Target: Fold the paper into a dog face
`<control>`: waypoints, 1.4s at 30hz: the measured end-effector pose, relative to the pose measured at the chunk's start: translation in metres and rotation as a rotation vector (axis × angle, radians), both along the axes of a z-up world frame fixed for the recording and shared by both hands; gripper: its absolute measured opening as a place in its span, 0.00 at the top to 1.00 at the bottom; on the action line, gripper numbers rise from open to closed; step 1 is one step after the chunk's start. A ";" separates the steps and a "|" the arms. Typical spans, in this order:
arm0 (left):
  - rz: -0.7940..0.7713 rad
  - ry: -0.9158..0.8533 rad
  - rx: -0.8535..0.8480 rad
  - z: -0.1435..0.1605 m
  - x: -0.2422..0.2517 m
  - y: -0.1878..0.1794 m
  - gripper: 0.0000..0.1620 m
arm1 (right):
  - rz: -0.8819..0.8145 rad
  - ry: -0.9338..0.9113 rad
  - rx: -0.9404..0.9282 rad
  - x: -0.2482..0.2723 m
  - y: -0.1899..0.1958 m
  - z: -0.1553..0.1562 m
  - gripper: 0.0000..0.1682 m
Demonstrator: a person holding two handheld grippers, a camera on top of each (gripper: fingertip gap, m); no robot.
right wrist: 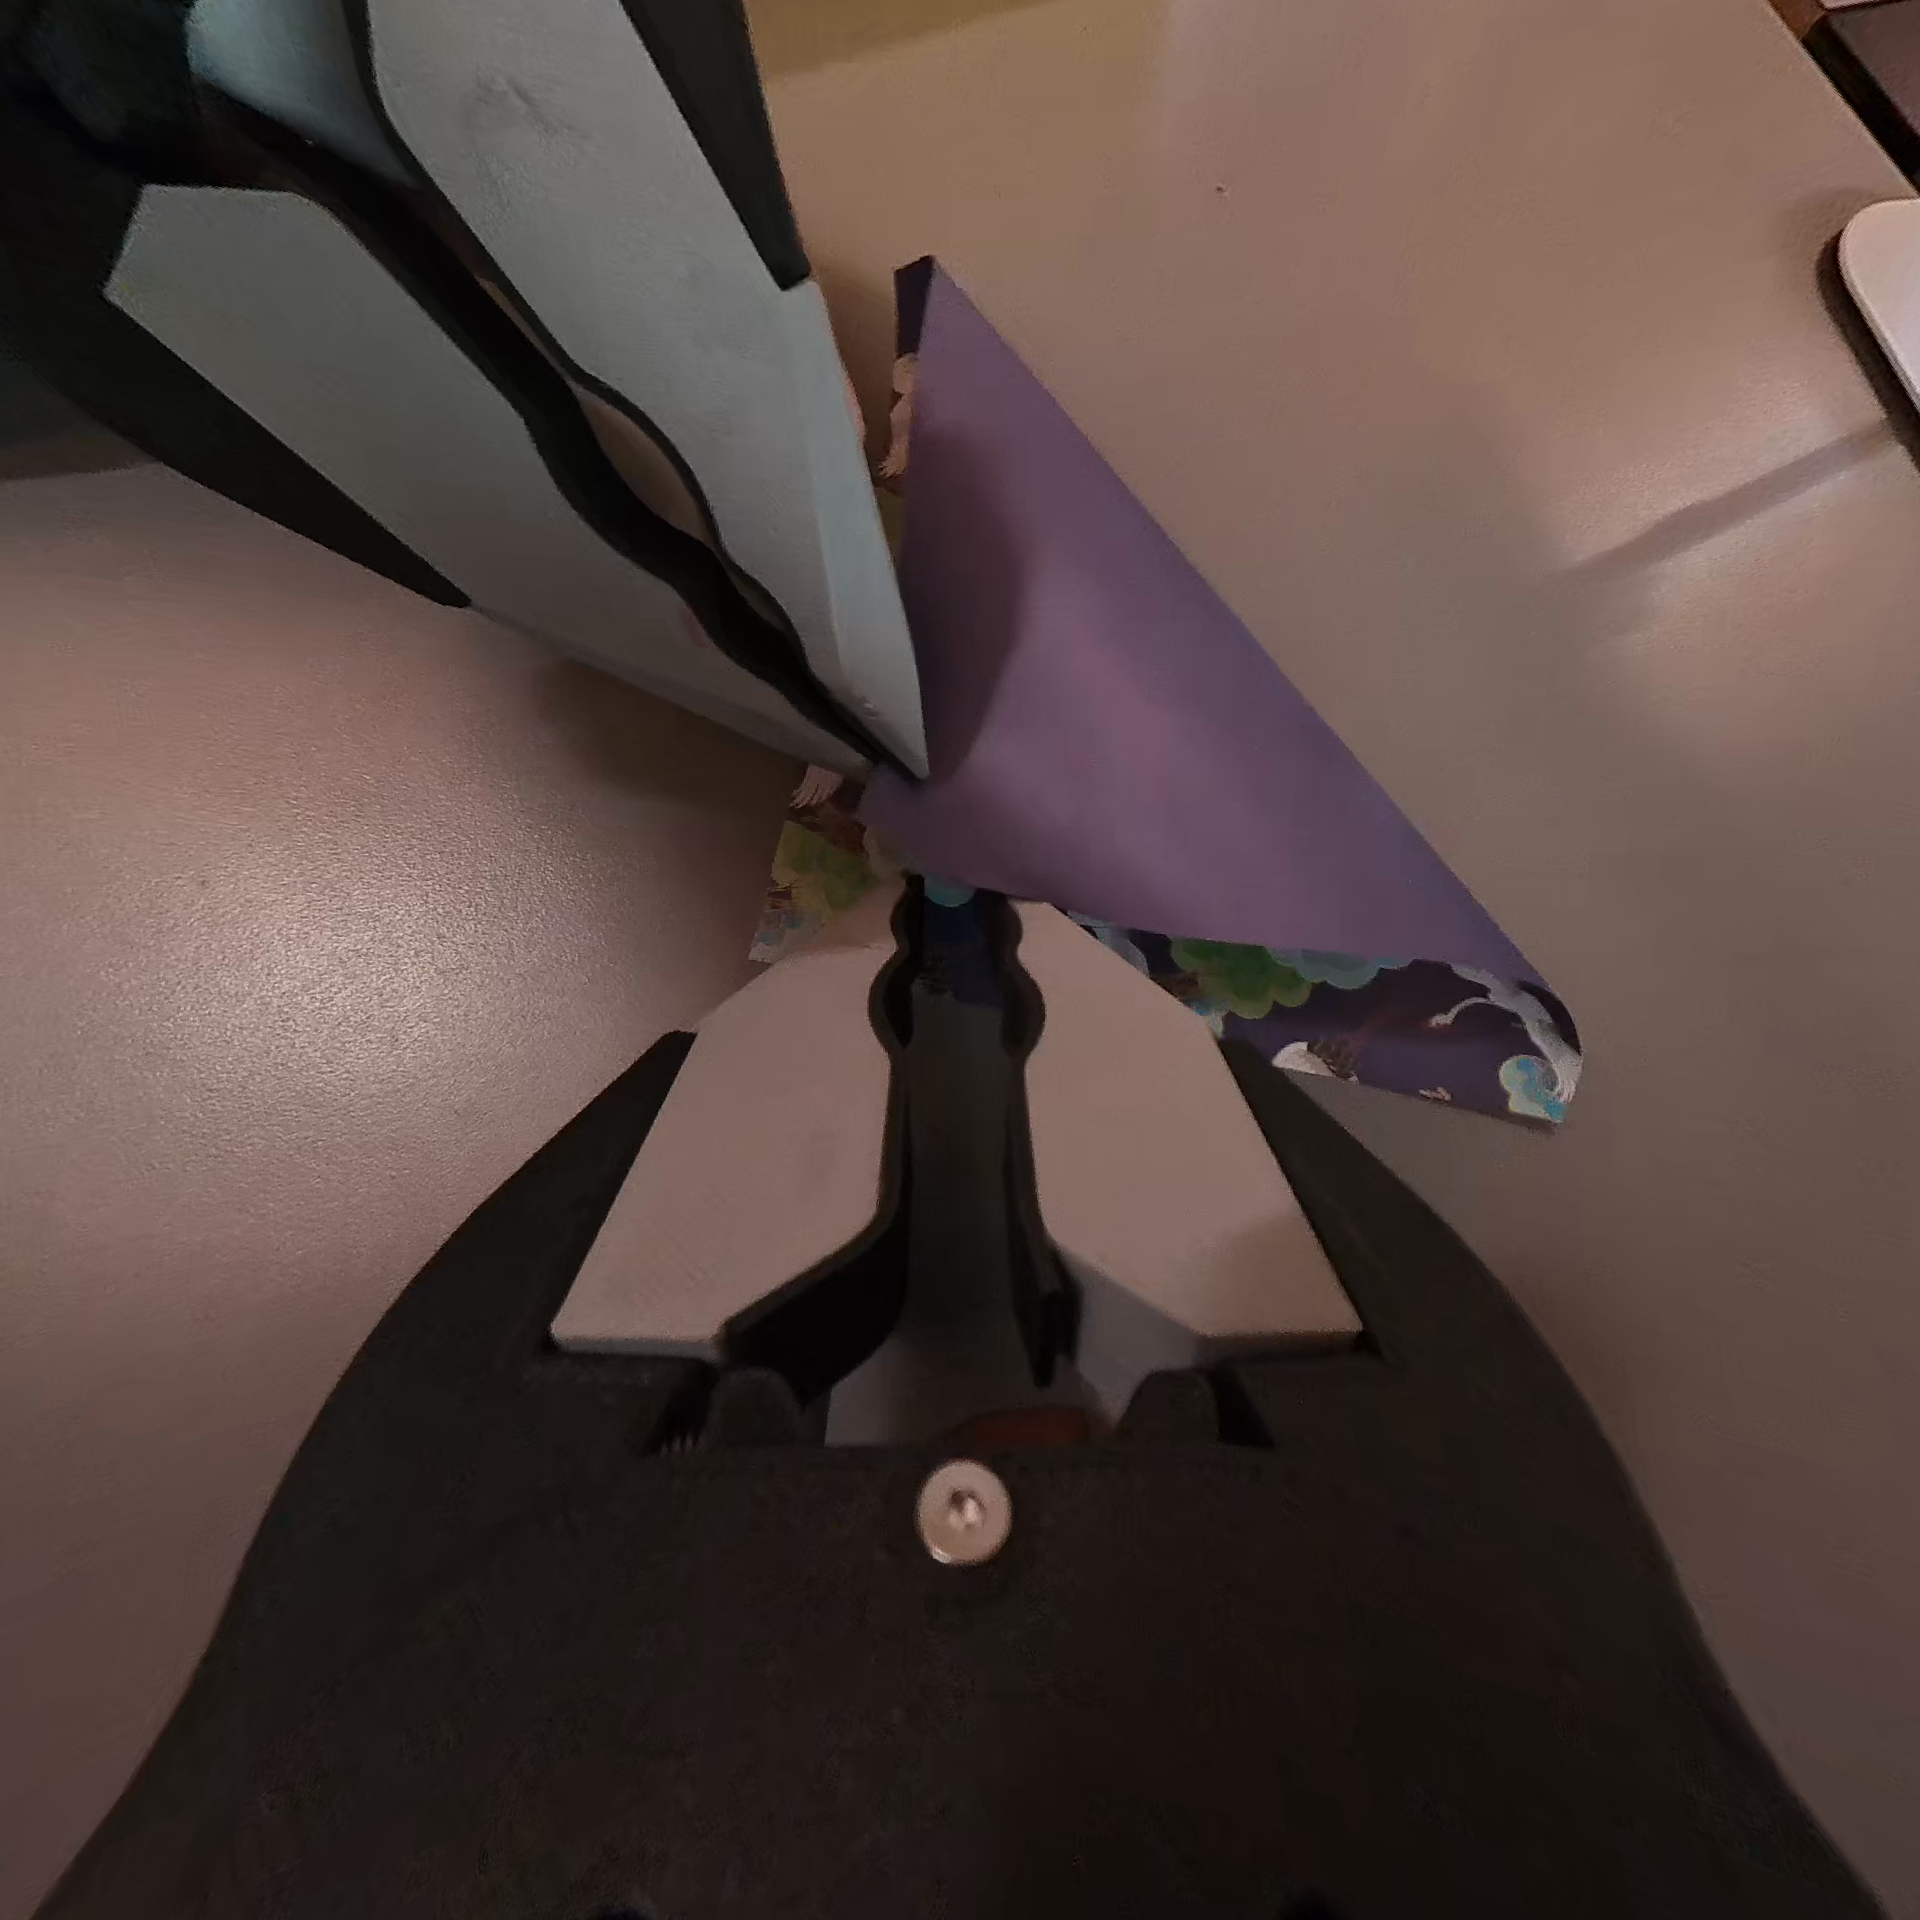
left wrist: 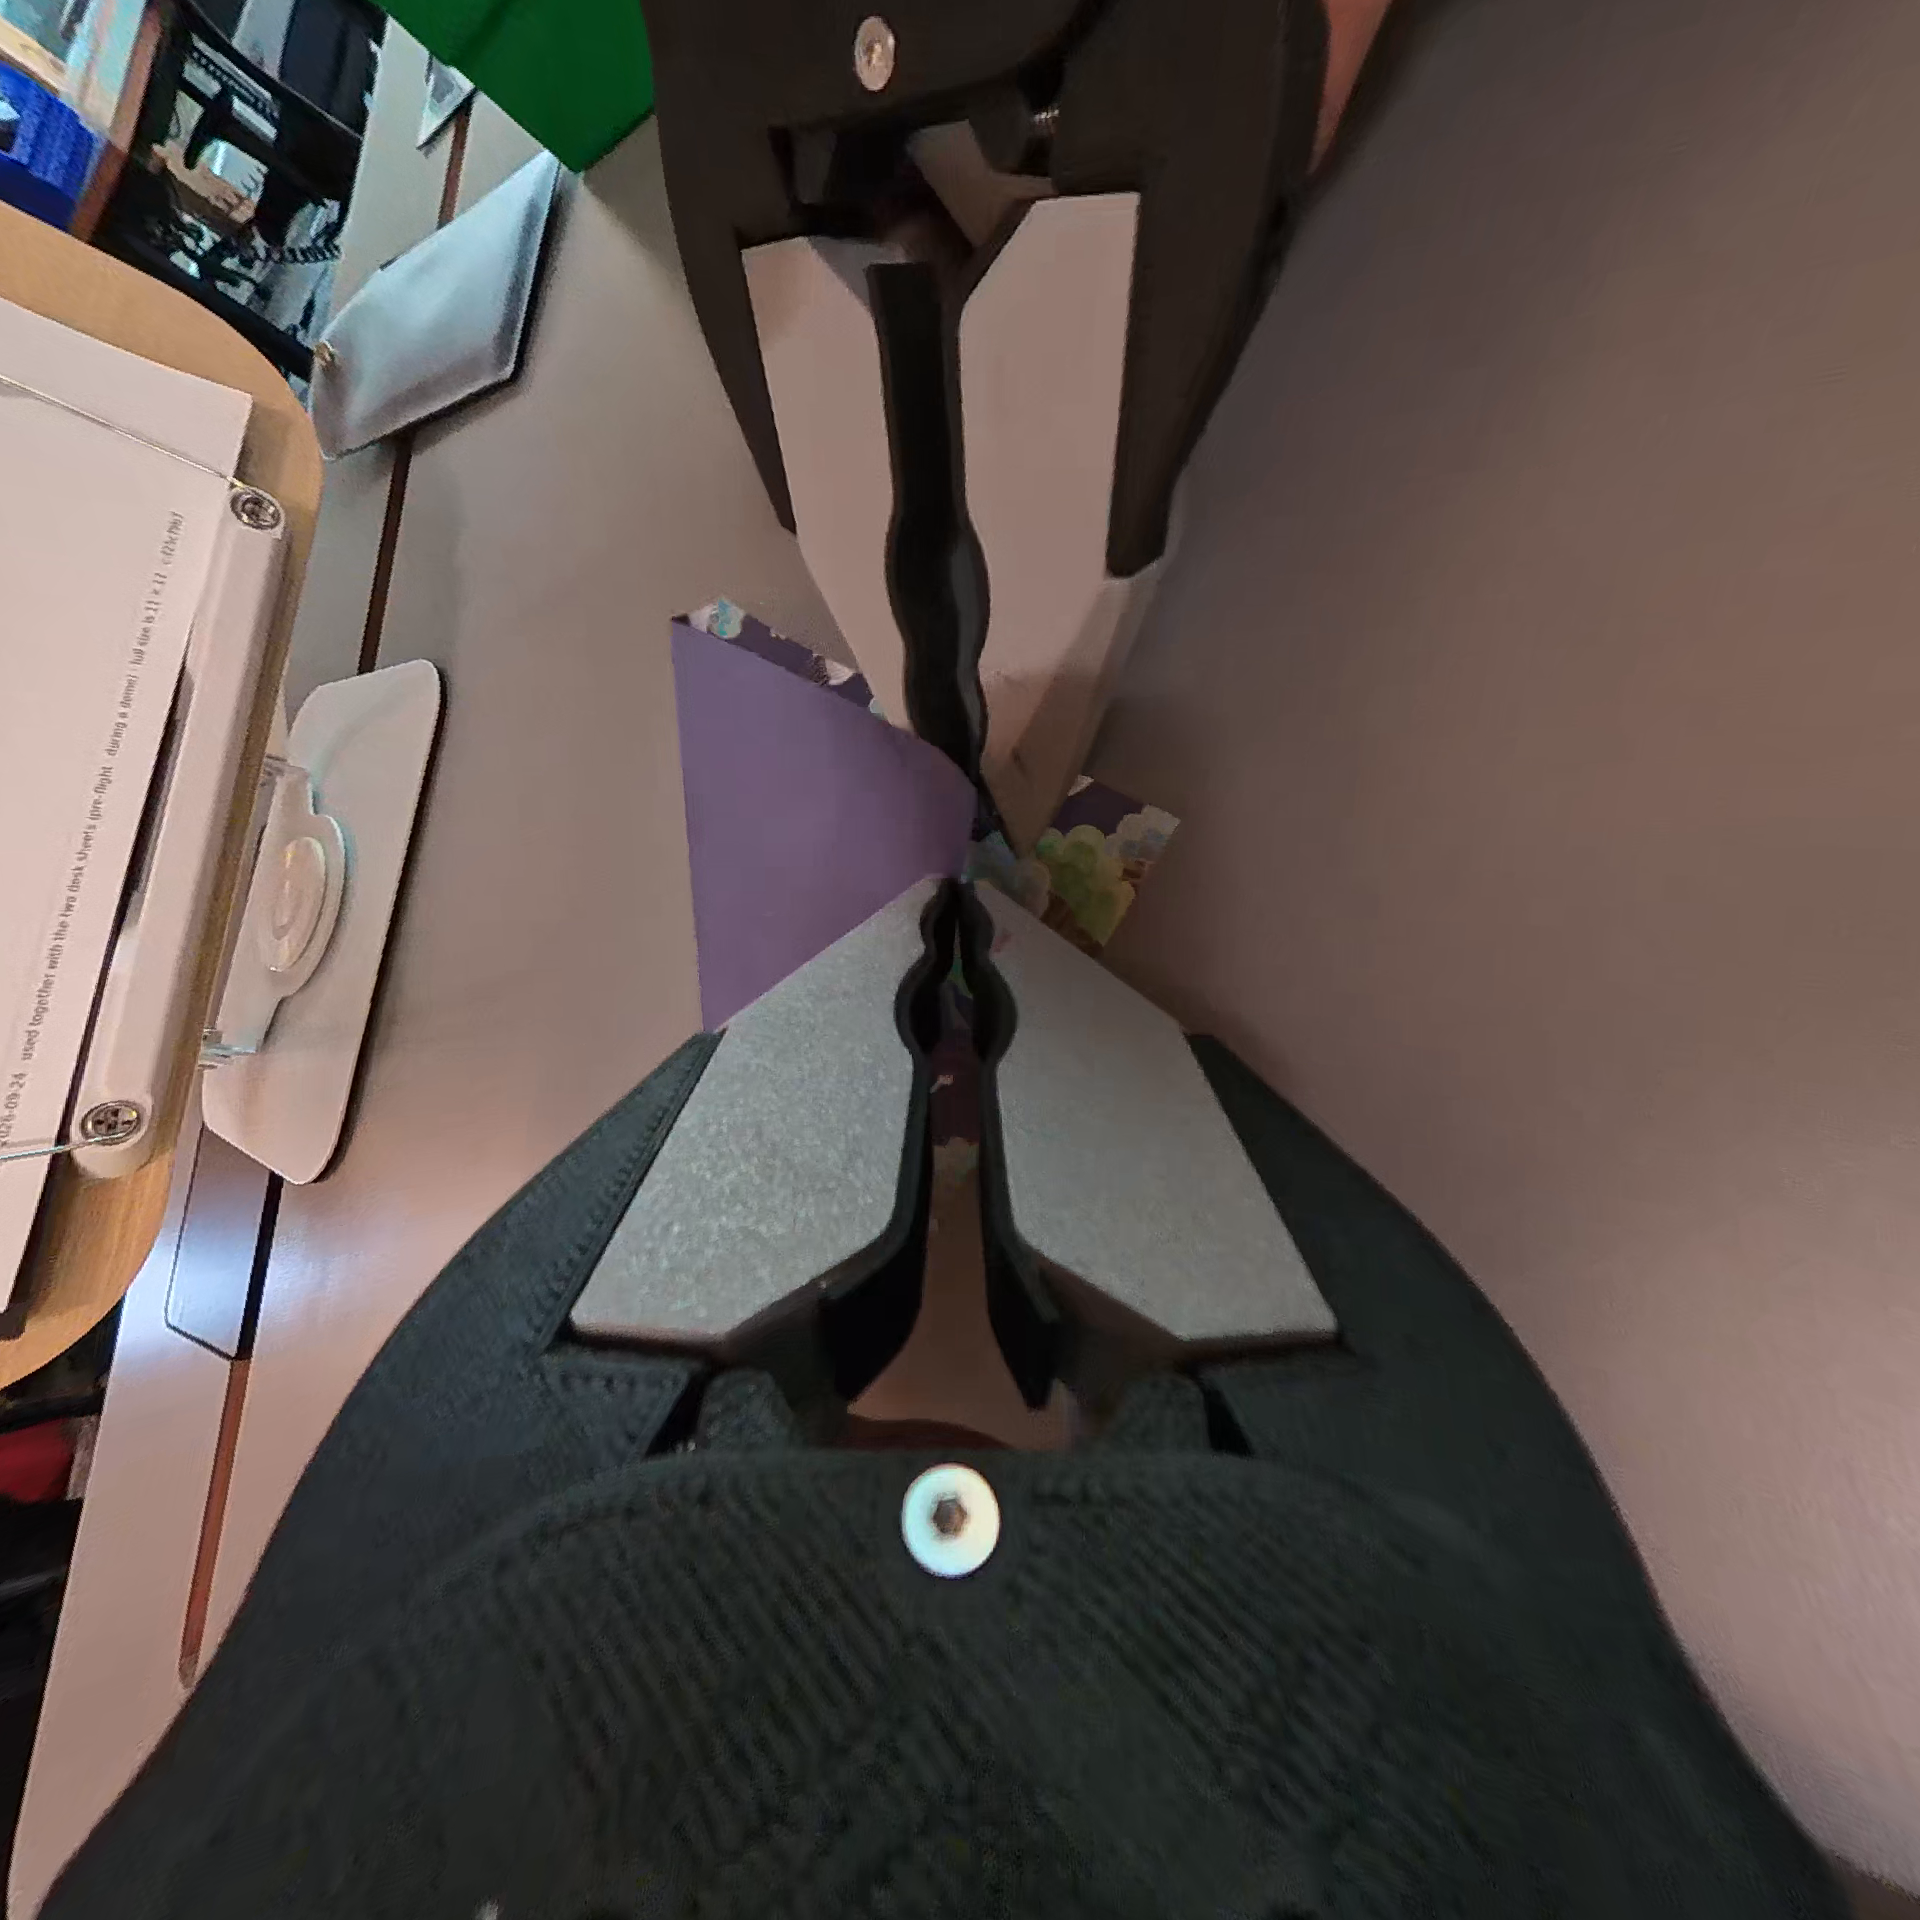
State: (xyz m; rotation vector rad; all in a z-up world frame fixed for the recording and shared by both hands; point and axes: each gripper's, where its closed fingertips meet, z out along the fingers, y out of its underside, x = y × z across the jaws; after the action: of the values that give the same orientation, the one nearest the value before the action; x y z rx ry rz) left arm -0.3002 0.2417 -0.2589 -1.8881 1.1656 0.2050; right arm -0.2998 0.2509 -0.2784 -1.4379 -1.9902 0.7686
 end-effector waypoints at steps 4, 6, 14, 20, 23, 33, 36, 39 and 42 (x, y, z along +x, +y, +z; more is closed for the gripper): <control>-0.023 0.010 -0.015 -0.005 0.005 -0.002 1.00 | -0.011 -0.009 -0.054 0.000 0.002 0.000 0.92; -0.028 0.027 -0.034 -0.010 0.006 -0.003 1.00 | -0.016 -0.012 -0.078 0.000 0.003 0.000 0.93; -0.019 0.098 -0.057 -0.019 0.000 -0.005 1.00 | -0.012 -0.034 0.007 0.011 0.024 0.005 0.87; -0.003 0.109 -0.033 -0.016 -0.002 -0.002 1.00 | 0.046 -0.042 -0.049 0.023 0.025 0.015 0.87; 0.001 0.110 -0.038 -0.017 -0.003 -0.002 1.00 | 0.142 -0.087 -0.088 0.033 0.007 0.011 0.88; 0.051 0.082 0.006 -0.011 -0.001 0.011 1.00 | 0.090 -0.088 -0.098 0.022 0.005 0.000 0.92; 0.063 0.109 0.000 -0.017 -0.002 0.014 1.00 | 0.115 -0.077 -0.083 0.022 0.001 0.000 0.89; 0.068 0.094 -0.005 -0.019 0.002 0.018 1.00 | 0.135 -0.062 -0.076 0.020 -0.005 0.000 0.86; 0.076 0.103 -0.002 -0.019 0.001 0.020 1.00 | 0.147 -0.055 -0.065 0.020 -0.007 -0.001 0.85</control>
State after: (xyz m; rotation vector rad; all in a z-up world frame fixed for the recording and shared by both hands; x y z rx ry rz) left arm -0.2987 0.2614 -0.2778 -1.9449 1.1633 0.3472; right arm -0.2800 0.2436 -0.2791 -1.3741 -2.1496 0.8723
